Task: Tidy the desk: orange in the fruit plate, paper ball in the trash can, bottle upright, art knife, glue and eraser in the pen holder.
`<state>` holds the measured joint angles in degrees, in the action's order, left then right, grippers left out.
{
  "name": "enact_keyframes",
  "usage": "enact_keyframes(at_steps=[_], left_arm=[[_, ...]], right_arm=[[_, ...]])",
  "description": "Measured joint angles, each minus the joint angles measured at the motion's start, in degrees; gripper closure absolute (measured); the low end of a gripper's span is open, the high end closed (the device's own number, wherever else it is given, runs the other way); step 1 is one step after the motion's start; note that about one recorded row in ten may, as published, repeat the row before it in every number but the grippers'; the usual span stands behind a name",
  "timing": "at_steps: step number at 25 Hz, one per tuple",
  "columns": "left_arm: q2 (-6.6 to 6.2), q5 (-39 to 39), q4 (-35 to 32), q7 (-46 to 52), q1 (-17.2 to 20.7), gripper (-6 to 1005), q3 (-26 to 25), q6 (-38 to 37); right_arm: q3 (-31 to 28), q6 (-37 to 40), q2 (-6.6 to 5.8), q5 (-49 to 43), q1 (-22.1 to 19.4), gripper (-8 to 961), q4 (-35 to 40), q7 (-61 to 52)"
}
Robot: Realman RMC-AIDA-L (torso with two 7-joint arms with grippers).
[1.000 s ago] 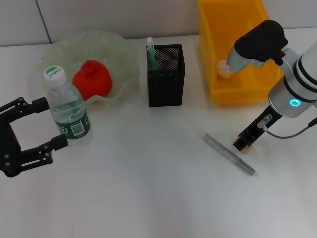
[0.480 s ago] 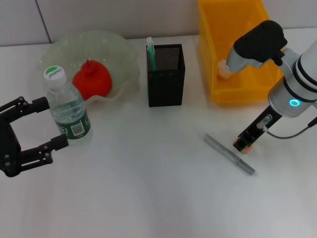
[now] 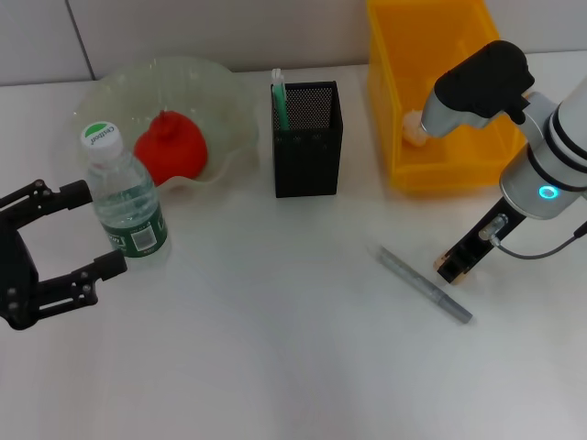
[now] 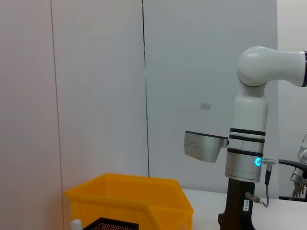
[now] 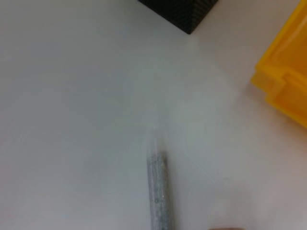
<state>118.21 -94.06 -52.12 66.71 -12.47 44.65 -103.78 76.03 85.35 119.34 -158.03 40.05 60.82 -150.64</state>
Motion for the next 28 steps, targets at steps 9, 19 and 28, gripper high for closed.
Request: enact_keyframes(at_steps=[9,19,28], left_arm=[[0.06,0.12,0.00,-0.45,0.40,168,-0.02,-0.60],[0.18,0.12,0.00,-0.46,0.61,168,-0.08,-1.34],[0.18,0.10,0.03,-0.19,0.61,168,0.00,-1.61]], right_arm=[[0.53,0.07,0.07,-0.15,-0.48,697,1.21,0.00],[0.60,-1.14,0.18,6.50,-5.32,696,14.28,0.68],[2.11,-10.17,0.14,18.04,-12.33,697,23.65,7.20]])
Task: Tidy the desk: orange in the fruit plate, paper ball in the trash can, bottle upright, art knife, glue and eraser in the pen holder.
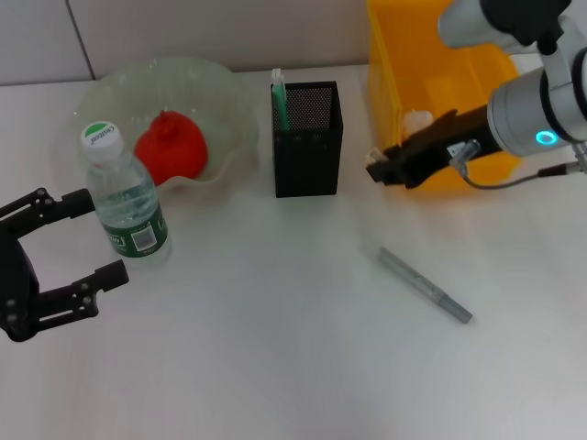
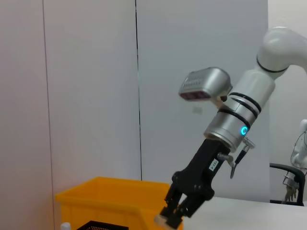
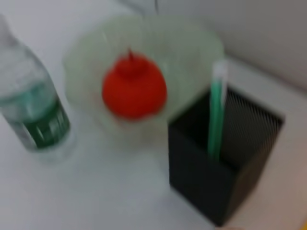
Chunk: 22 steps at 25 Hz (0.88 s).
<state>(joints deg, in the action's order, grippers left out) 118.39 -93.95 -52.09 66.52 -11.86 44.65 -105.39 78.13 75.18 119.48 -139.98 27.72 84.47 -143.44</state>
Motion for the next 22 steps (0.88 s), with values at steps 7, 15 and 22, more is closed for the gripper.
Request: enact_keyframes(at_steps=[7,15,22], left_arm=[[0.00,-0.01,0.21,0.08,0.07,167,0.00,0.00],[0.00,-0.01,0.06,0.27,0.08,167,-0.01,-0.05],[0.02,0.00,0.01,0.28,-0.27,167,0.00,-0.17]], right_arm=[[-0.70,-7.28,0.06,14.14,-6.31,696,4.22,11.32],[-6.34,-10.31,-0.14,32.49,-8.07,696,-3.84,27.34],[-12.41,-10.15,-0.28,39.95,-3.73,695,-16.14,37.38]])
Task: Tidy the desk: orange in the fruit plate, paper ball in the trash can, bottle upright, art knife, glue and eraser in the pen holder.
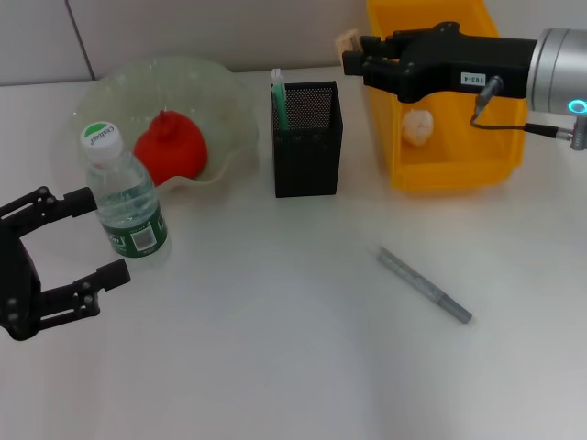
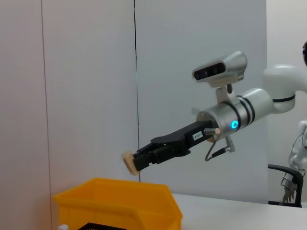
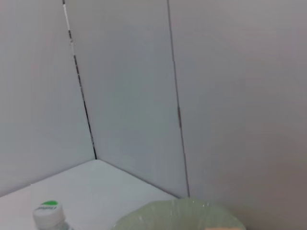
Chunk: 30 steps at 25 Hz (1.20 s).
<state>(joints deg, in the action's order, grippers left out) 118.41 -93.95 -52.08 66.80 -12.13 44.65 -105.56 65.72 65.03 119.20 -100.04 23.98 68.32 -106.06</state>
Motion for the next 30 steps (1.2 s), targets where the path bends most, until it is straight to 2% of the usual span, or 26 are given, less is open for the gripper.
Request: enact_keyframes(at_steps=[7,11,18,23,30], left_arm=[[-0.06,0.00,0.18,-0.11,0.00,167,0.00,-0.08],[-0.06,-0.01,0.26,-0.27,-0.10,167,0.00,0.16],[-0.10,-0.28,0.38,-0.40,-0.61,167,0.00,0.40],[-0.11,-0.33,0.40,-0.44,-0.68,167,-0.21,0.49],[-0.22,-0.44,0.40,-0.46,-0.74,166,-0.13,1.53]], right_arm=[[-4.66,-0.81,-0.27,-0.13,6.99,695,-12.08,5.93],[-4.82,-3.83,-0.75,-0.33,11.33,695,-19.06,8.50],[-4.04,-9.42,-0.67,-0.69,17.25,695,-28.29,13.12],[-3.94,-11.34,-0.29,-2.23,18.61,695,-29.88,13.42],[-3.95,-12.61,-0.21,-2.35,18.19,695,-30.43,13.23]])
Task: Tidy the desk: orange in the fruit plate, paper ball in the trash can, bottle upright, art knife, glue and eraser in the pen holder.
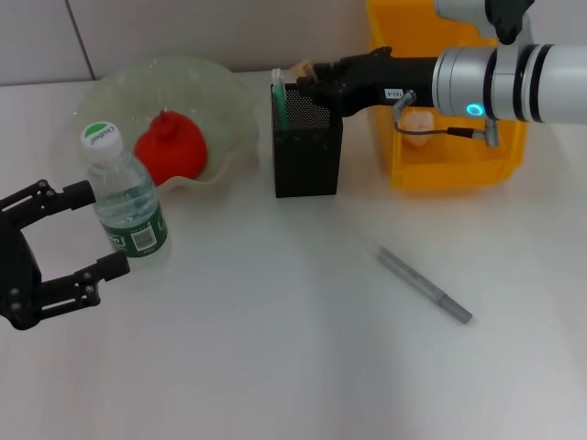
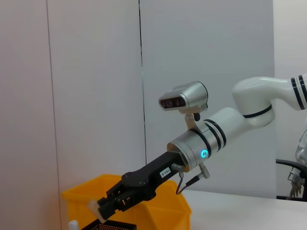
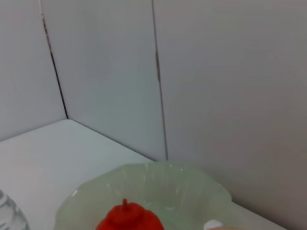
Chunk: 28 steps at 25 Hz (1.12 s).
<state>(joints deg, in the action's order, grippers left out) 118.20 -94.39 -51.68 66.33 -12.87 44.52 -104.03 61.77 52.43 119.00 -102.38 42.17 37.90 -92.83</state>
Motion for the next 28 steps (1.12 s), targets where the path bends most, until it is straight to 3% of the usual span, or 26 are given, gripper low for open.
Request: enact_keyframes(at_steps=[28], left_arm=[[0.02,0.00,-0.22,-0.25,-0.23,166,0.13,0.76]], right_arm=[[0.10,1.03,0.10,-0.01,-0.60,696,-0.06,-0.84]])
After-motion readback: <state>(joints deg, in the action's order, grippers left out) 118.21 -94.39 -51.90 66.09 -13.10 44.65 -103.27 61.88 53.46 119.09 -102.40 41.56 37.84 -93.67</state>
